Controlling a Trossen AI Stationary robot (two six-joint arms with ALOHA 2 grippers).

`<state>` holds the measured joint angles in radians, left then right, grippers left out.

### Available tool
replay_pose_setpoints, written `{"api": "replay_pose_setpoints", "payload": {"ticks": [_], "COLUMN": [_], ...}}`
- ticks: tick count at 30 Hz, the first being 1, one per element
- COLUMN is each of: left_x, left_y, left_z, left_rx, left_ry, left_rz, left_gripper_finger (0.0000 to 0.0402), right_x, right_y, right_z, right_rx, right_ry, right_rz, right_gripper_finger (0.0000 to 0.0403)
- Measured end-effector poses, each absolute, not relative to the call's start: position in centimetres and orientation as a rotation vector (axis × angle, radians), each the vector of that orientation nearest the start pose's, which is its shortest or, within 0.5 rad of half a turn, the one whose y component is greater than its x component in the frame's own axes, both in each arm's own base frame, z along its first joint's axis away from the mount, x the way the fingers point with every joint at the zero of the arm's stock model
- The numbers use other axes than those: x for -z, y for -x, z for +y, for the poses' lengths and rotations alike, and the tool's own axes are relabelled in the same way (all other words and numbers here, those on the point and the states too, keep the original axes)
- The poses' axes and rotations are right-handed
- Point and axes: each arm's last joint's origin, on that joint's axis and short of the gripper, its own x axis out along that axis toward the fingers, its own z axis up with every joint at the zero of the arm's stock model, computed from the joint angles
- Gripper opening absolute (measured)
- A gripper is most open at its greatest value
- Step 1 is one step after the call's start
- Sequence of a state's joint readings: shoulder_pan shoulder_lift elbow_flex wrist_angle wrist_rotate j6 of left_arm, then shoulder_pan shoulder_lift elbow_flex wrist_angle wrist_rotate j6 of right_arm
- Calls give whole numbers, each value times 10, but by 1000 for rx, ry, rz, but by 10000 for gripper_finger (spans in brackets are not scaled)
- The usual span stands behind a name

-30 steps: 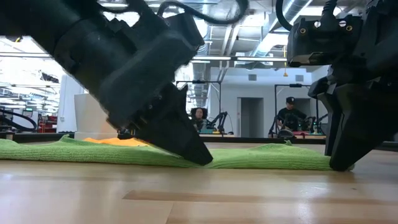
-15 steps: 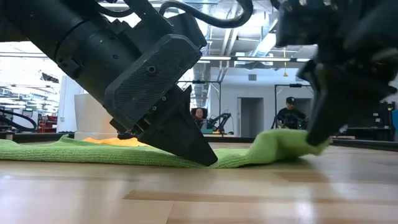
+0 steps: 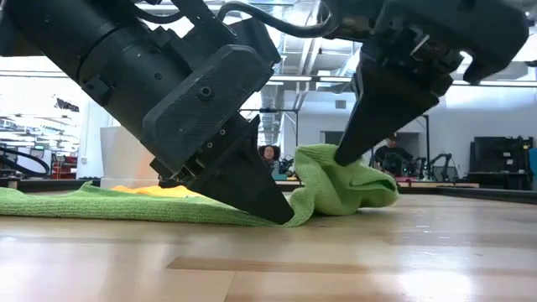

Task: Fold microfiber towels
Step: Fold the green microfiber towel

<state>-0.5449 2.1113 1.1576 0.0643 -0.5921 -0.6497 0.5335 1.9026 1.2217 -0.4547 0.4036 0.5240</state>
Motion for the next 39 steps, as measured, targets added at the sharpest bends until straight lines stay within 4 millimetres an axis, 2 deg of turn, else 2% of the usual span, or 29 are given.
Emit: {"api": "replay_pose_setpoints", "payload": {"ticks": [8, 15, 20, 25, 29, 32, 39], "left_x": [-93, -93, -93, -97, -110, -125, -122], "left_y": [-354, -354, -354, -352, -347, -346, -351], "left_z": [-196, -196, -196, -198, -204, -206, -198], "left_rx": [-271, -265, -255, -217, -164, -172, -244], "left_ry": [138, 125, 111, 93, 81, 74, 76], "left_rz": [697, 701, 707, 717, 719, 659, 624], "left_gripper_finger": [2, 2, 2, 2, 2, 2, 2], "right_x": [-162, -161, -160, -160, -160, -159, -160], "right_y": [-308, -298, -291, -290, -290, -290, -291], "right_z": [189, 201, 203, 202, 202, 202, 202], "right_rx": [171, 167, 190, 201, 201, 201, 199], "right_ry": [81, 72, 83, 81, 82, 82, 77], "right_rz": [1078, 1081, 1117, 1125, 1126, 1126, 1121], "right_gripper_finger": [16, 19, 17, 24, 19, 19, 25]}}
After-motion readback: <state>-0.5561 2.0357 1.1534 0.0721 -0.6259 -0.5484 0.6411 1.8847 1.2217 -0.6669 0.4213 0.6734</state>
